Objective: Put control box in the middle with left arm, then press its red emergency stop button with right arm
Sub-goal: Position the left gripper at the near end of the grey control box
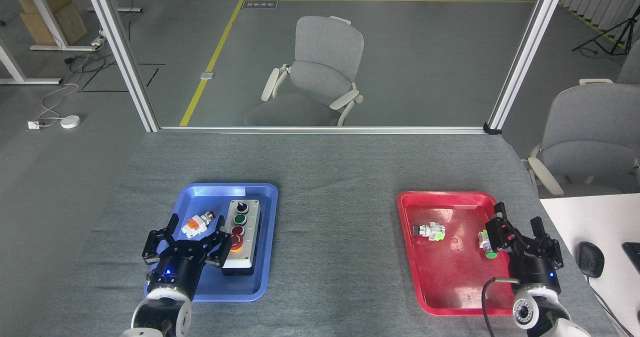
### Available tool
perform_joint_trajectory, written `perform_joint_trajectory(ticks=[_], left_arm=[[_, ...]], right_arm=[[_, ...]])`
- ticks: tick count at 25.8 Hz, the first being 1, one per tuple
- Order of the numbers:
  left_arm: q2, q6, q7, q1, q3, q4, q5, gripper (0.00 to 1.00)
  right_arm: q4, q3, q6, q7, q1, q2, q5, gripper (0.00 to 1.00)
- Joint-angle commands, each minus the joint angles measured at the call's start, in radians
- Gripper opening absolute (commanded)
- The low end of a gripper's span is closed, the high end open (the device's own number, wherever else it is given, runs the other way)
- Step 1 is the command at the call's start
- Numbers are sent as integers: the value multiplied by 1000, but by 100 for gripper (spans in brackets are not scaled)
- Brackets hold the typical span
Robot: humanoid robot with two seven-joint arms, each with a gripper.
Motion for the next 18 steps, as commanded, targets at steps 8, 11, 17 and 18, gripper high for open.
perform_joint_trajectory(ticks=[8,11,17,18], left_arm=[[-4,-6,12,1,7,13,-7,99],[-5,-8,17,1,7,5,-4,99],[2,-3,14,5,10,-9,-9,99],[4,-3,14,5,10,-9,-7,99]], right_arm=[[0,2,1,-1,7,0,0,99],[0,0,-1,-1,7,0,0,99],[0,0,-1,-1,7,-2,0,99],[0,0,-1,-1,7,-3,0,99]])
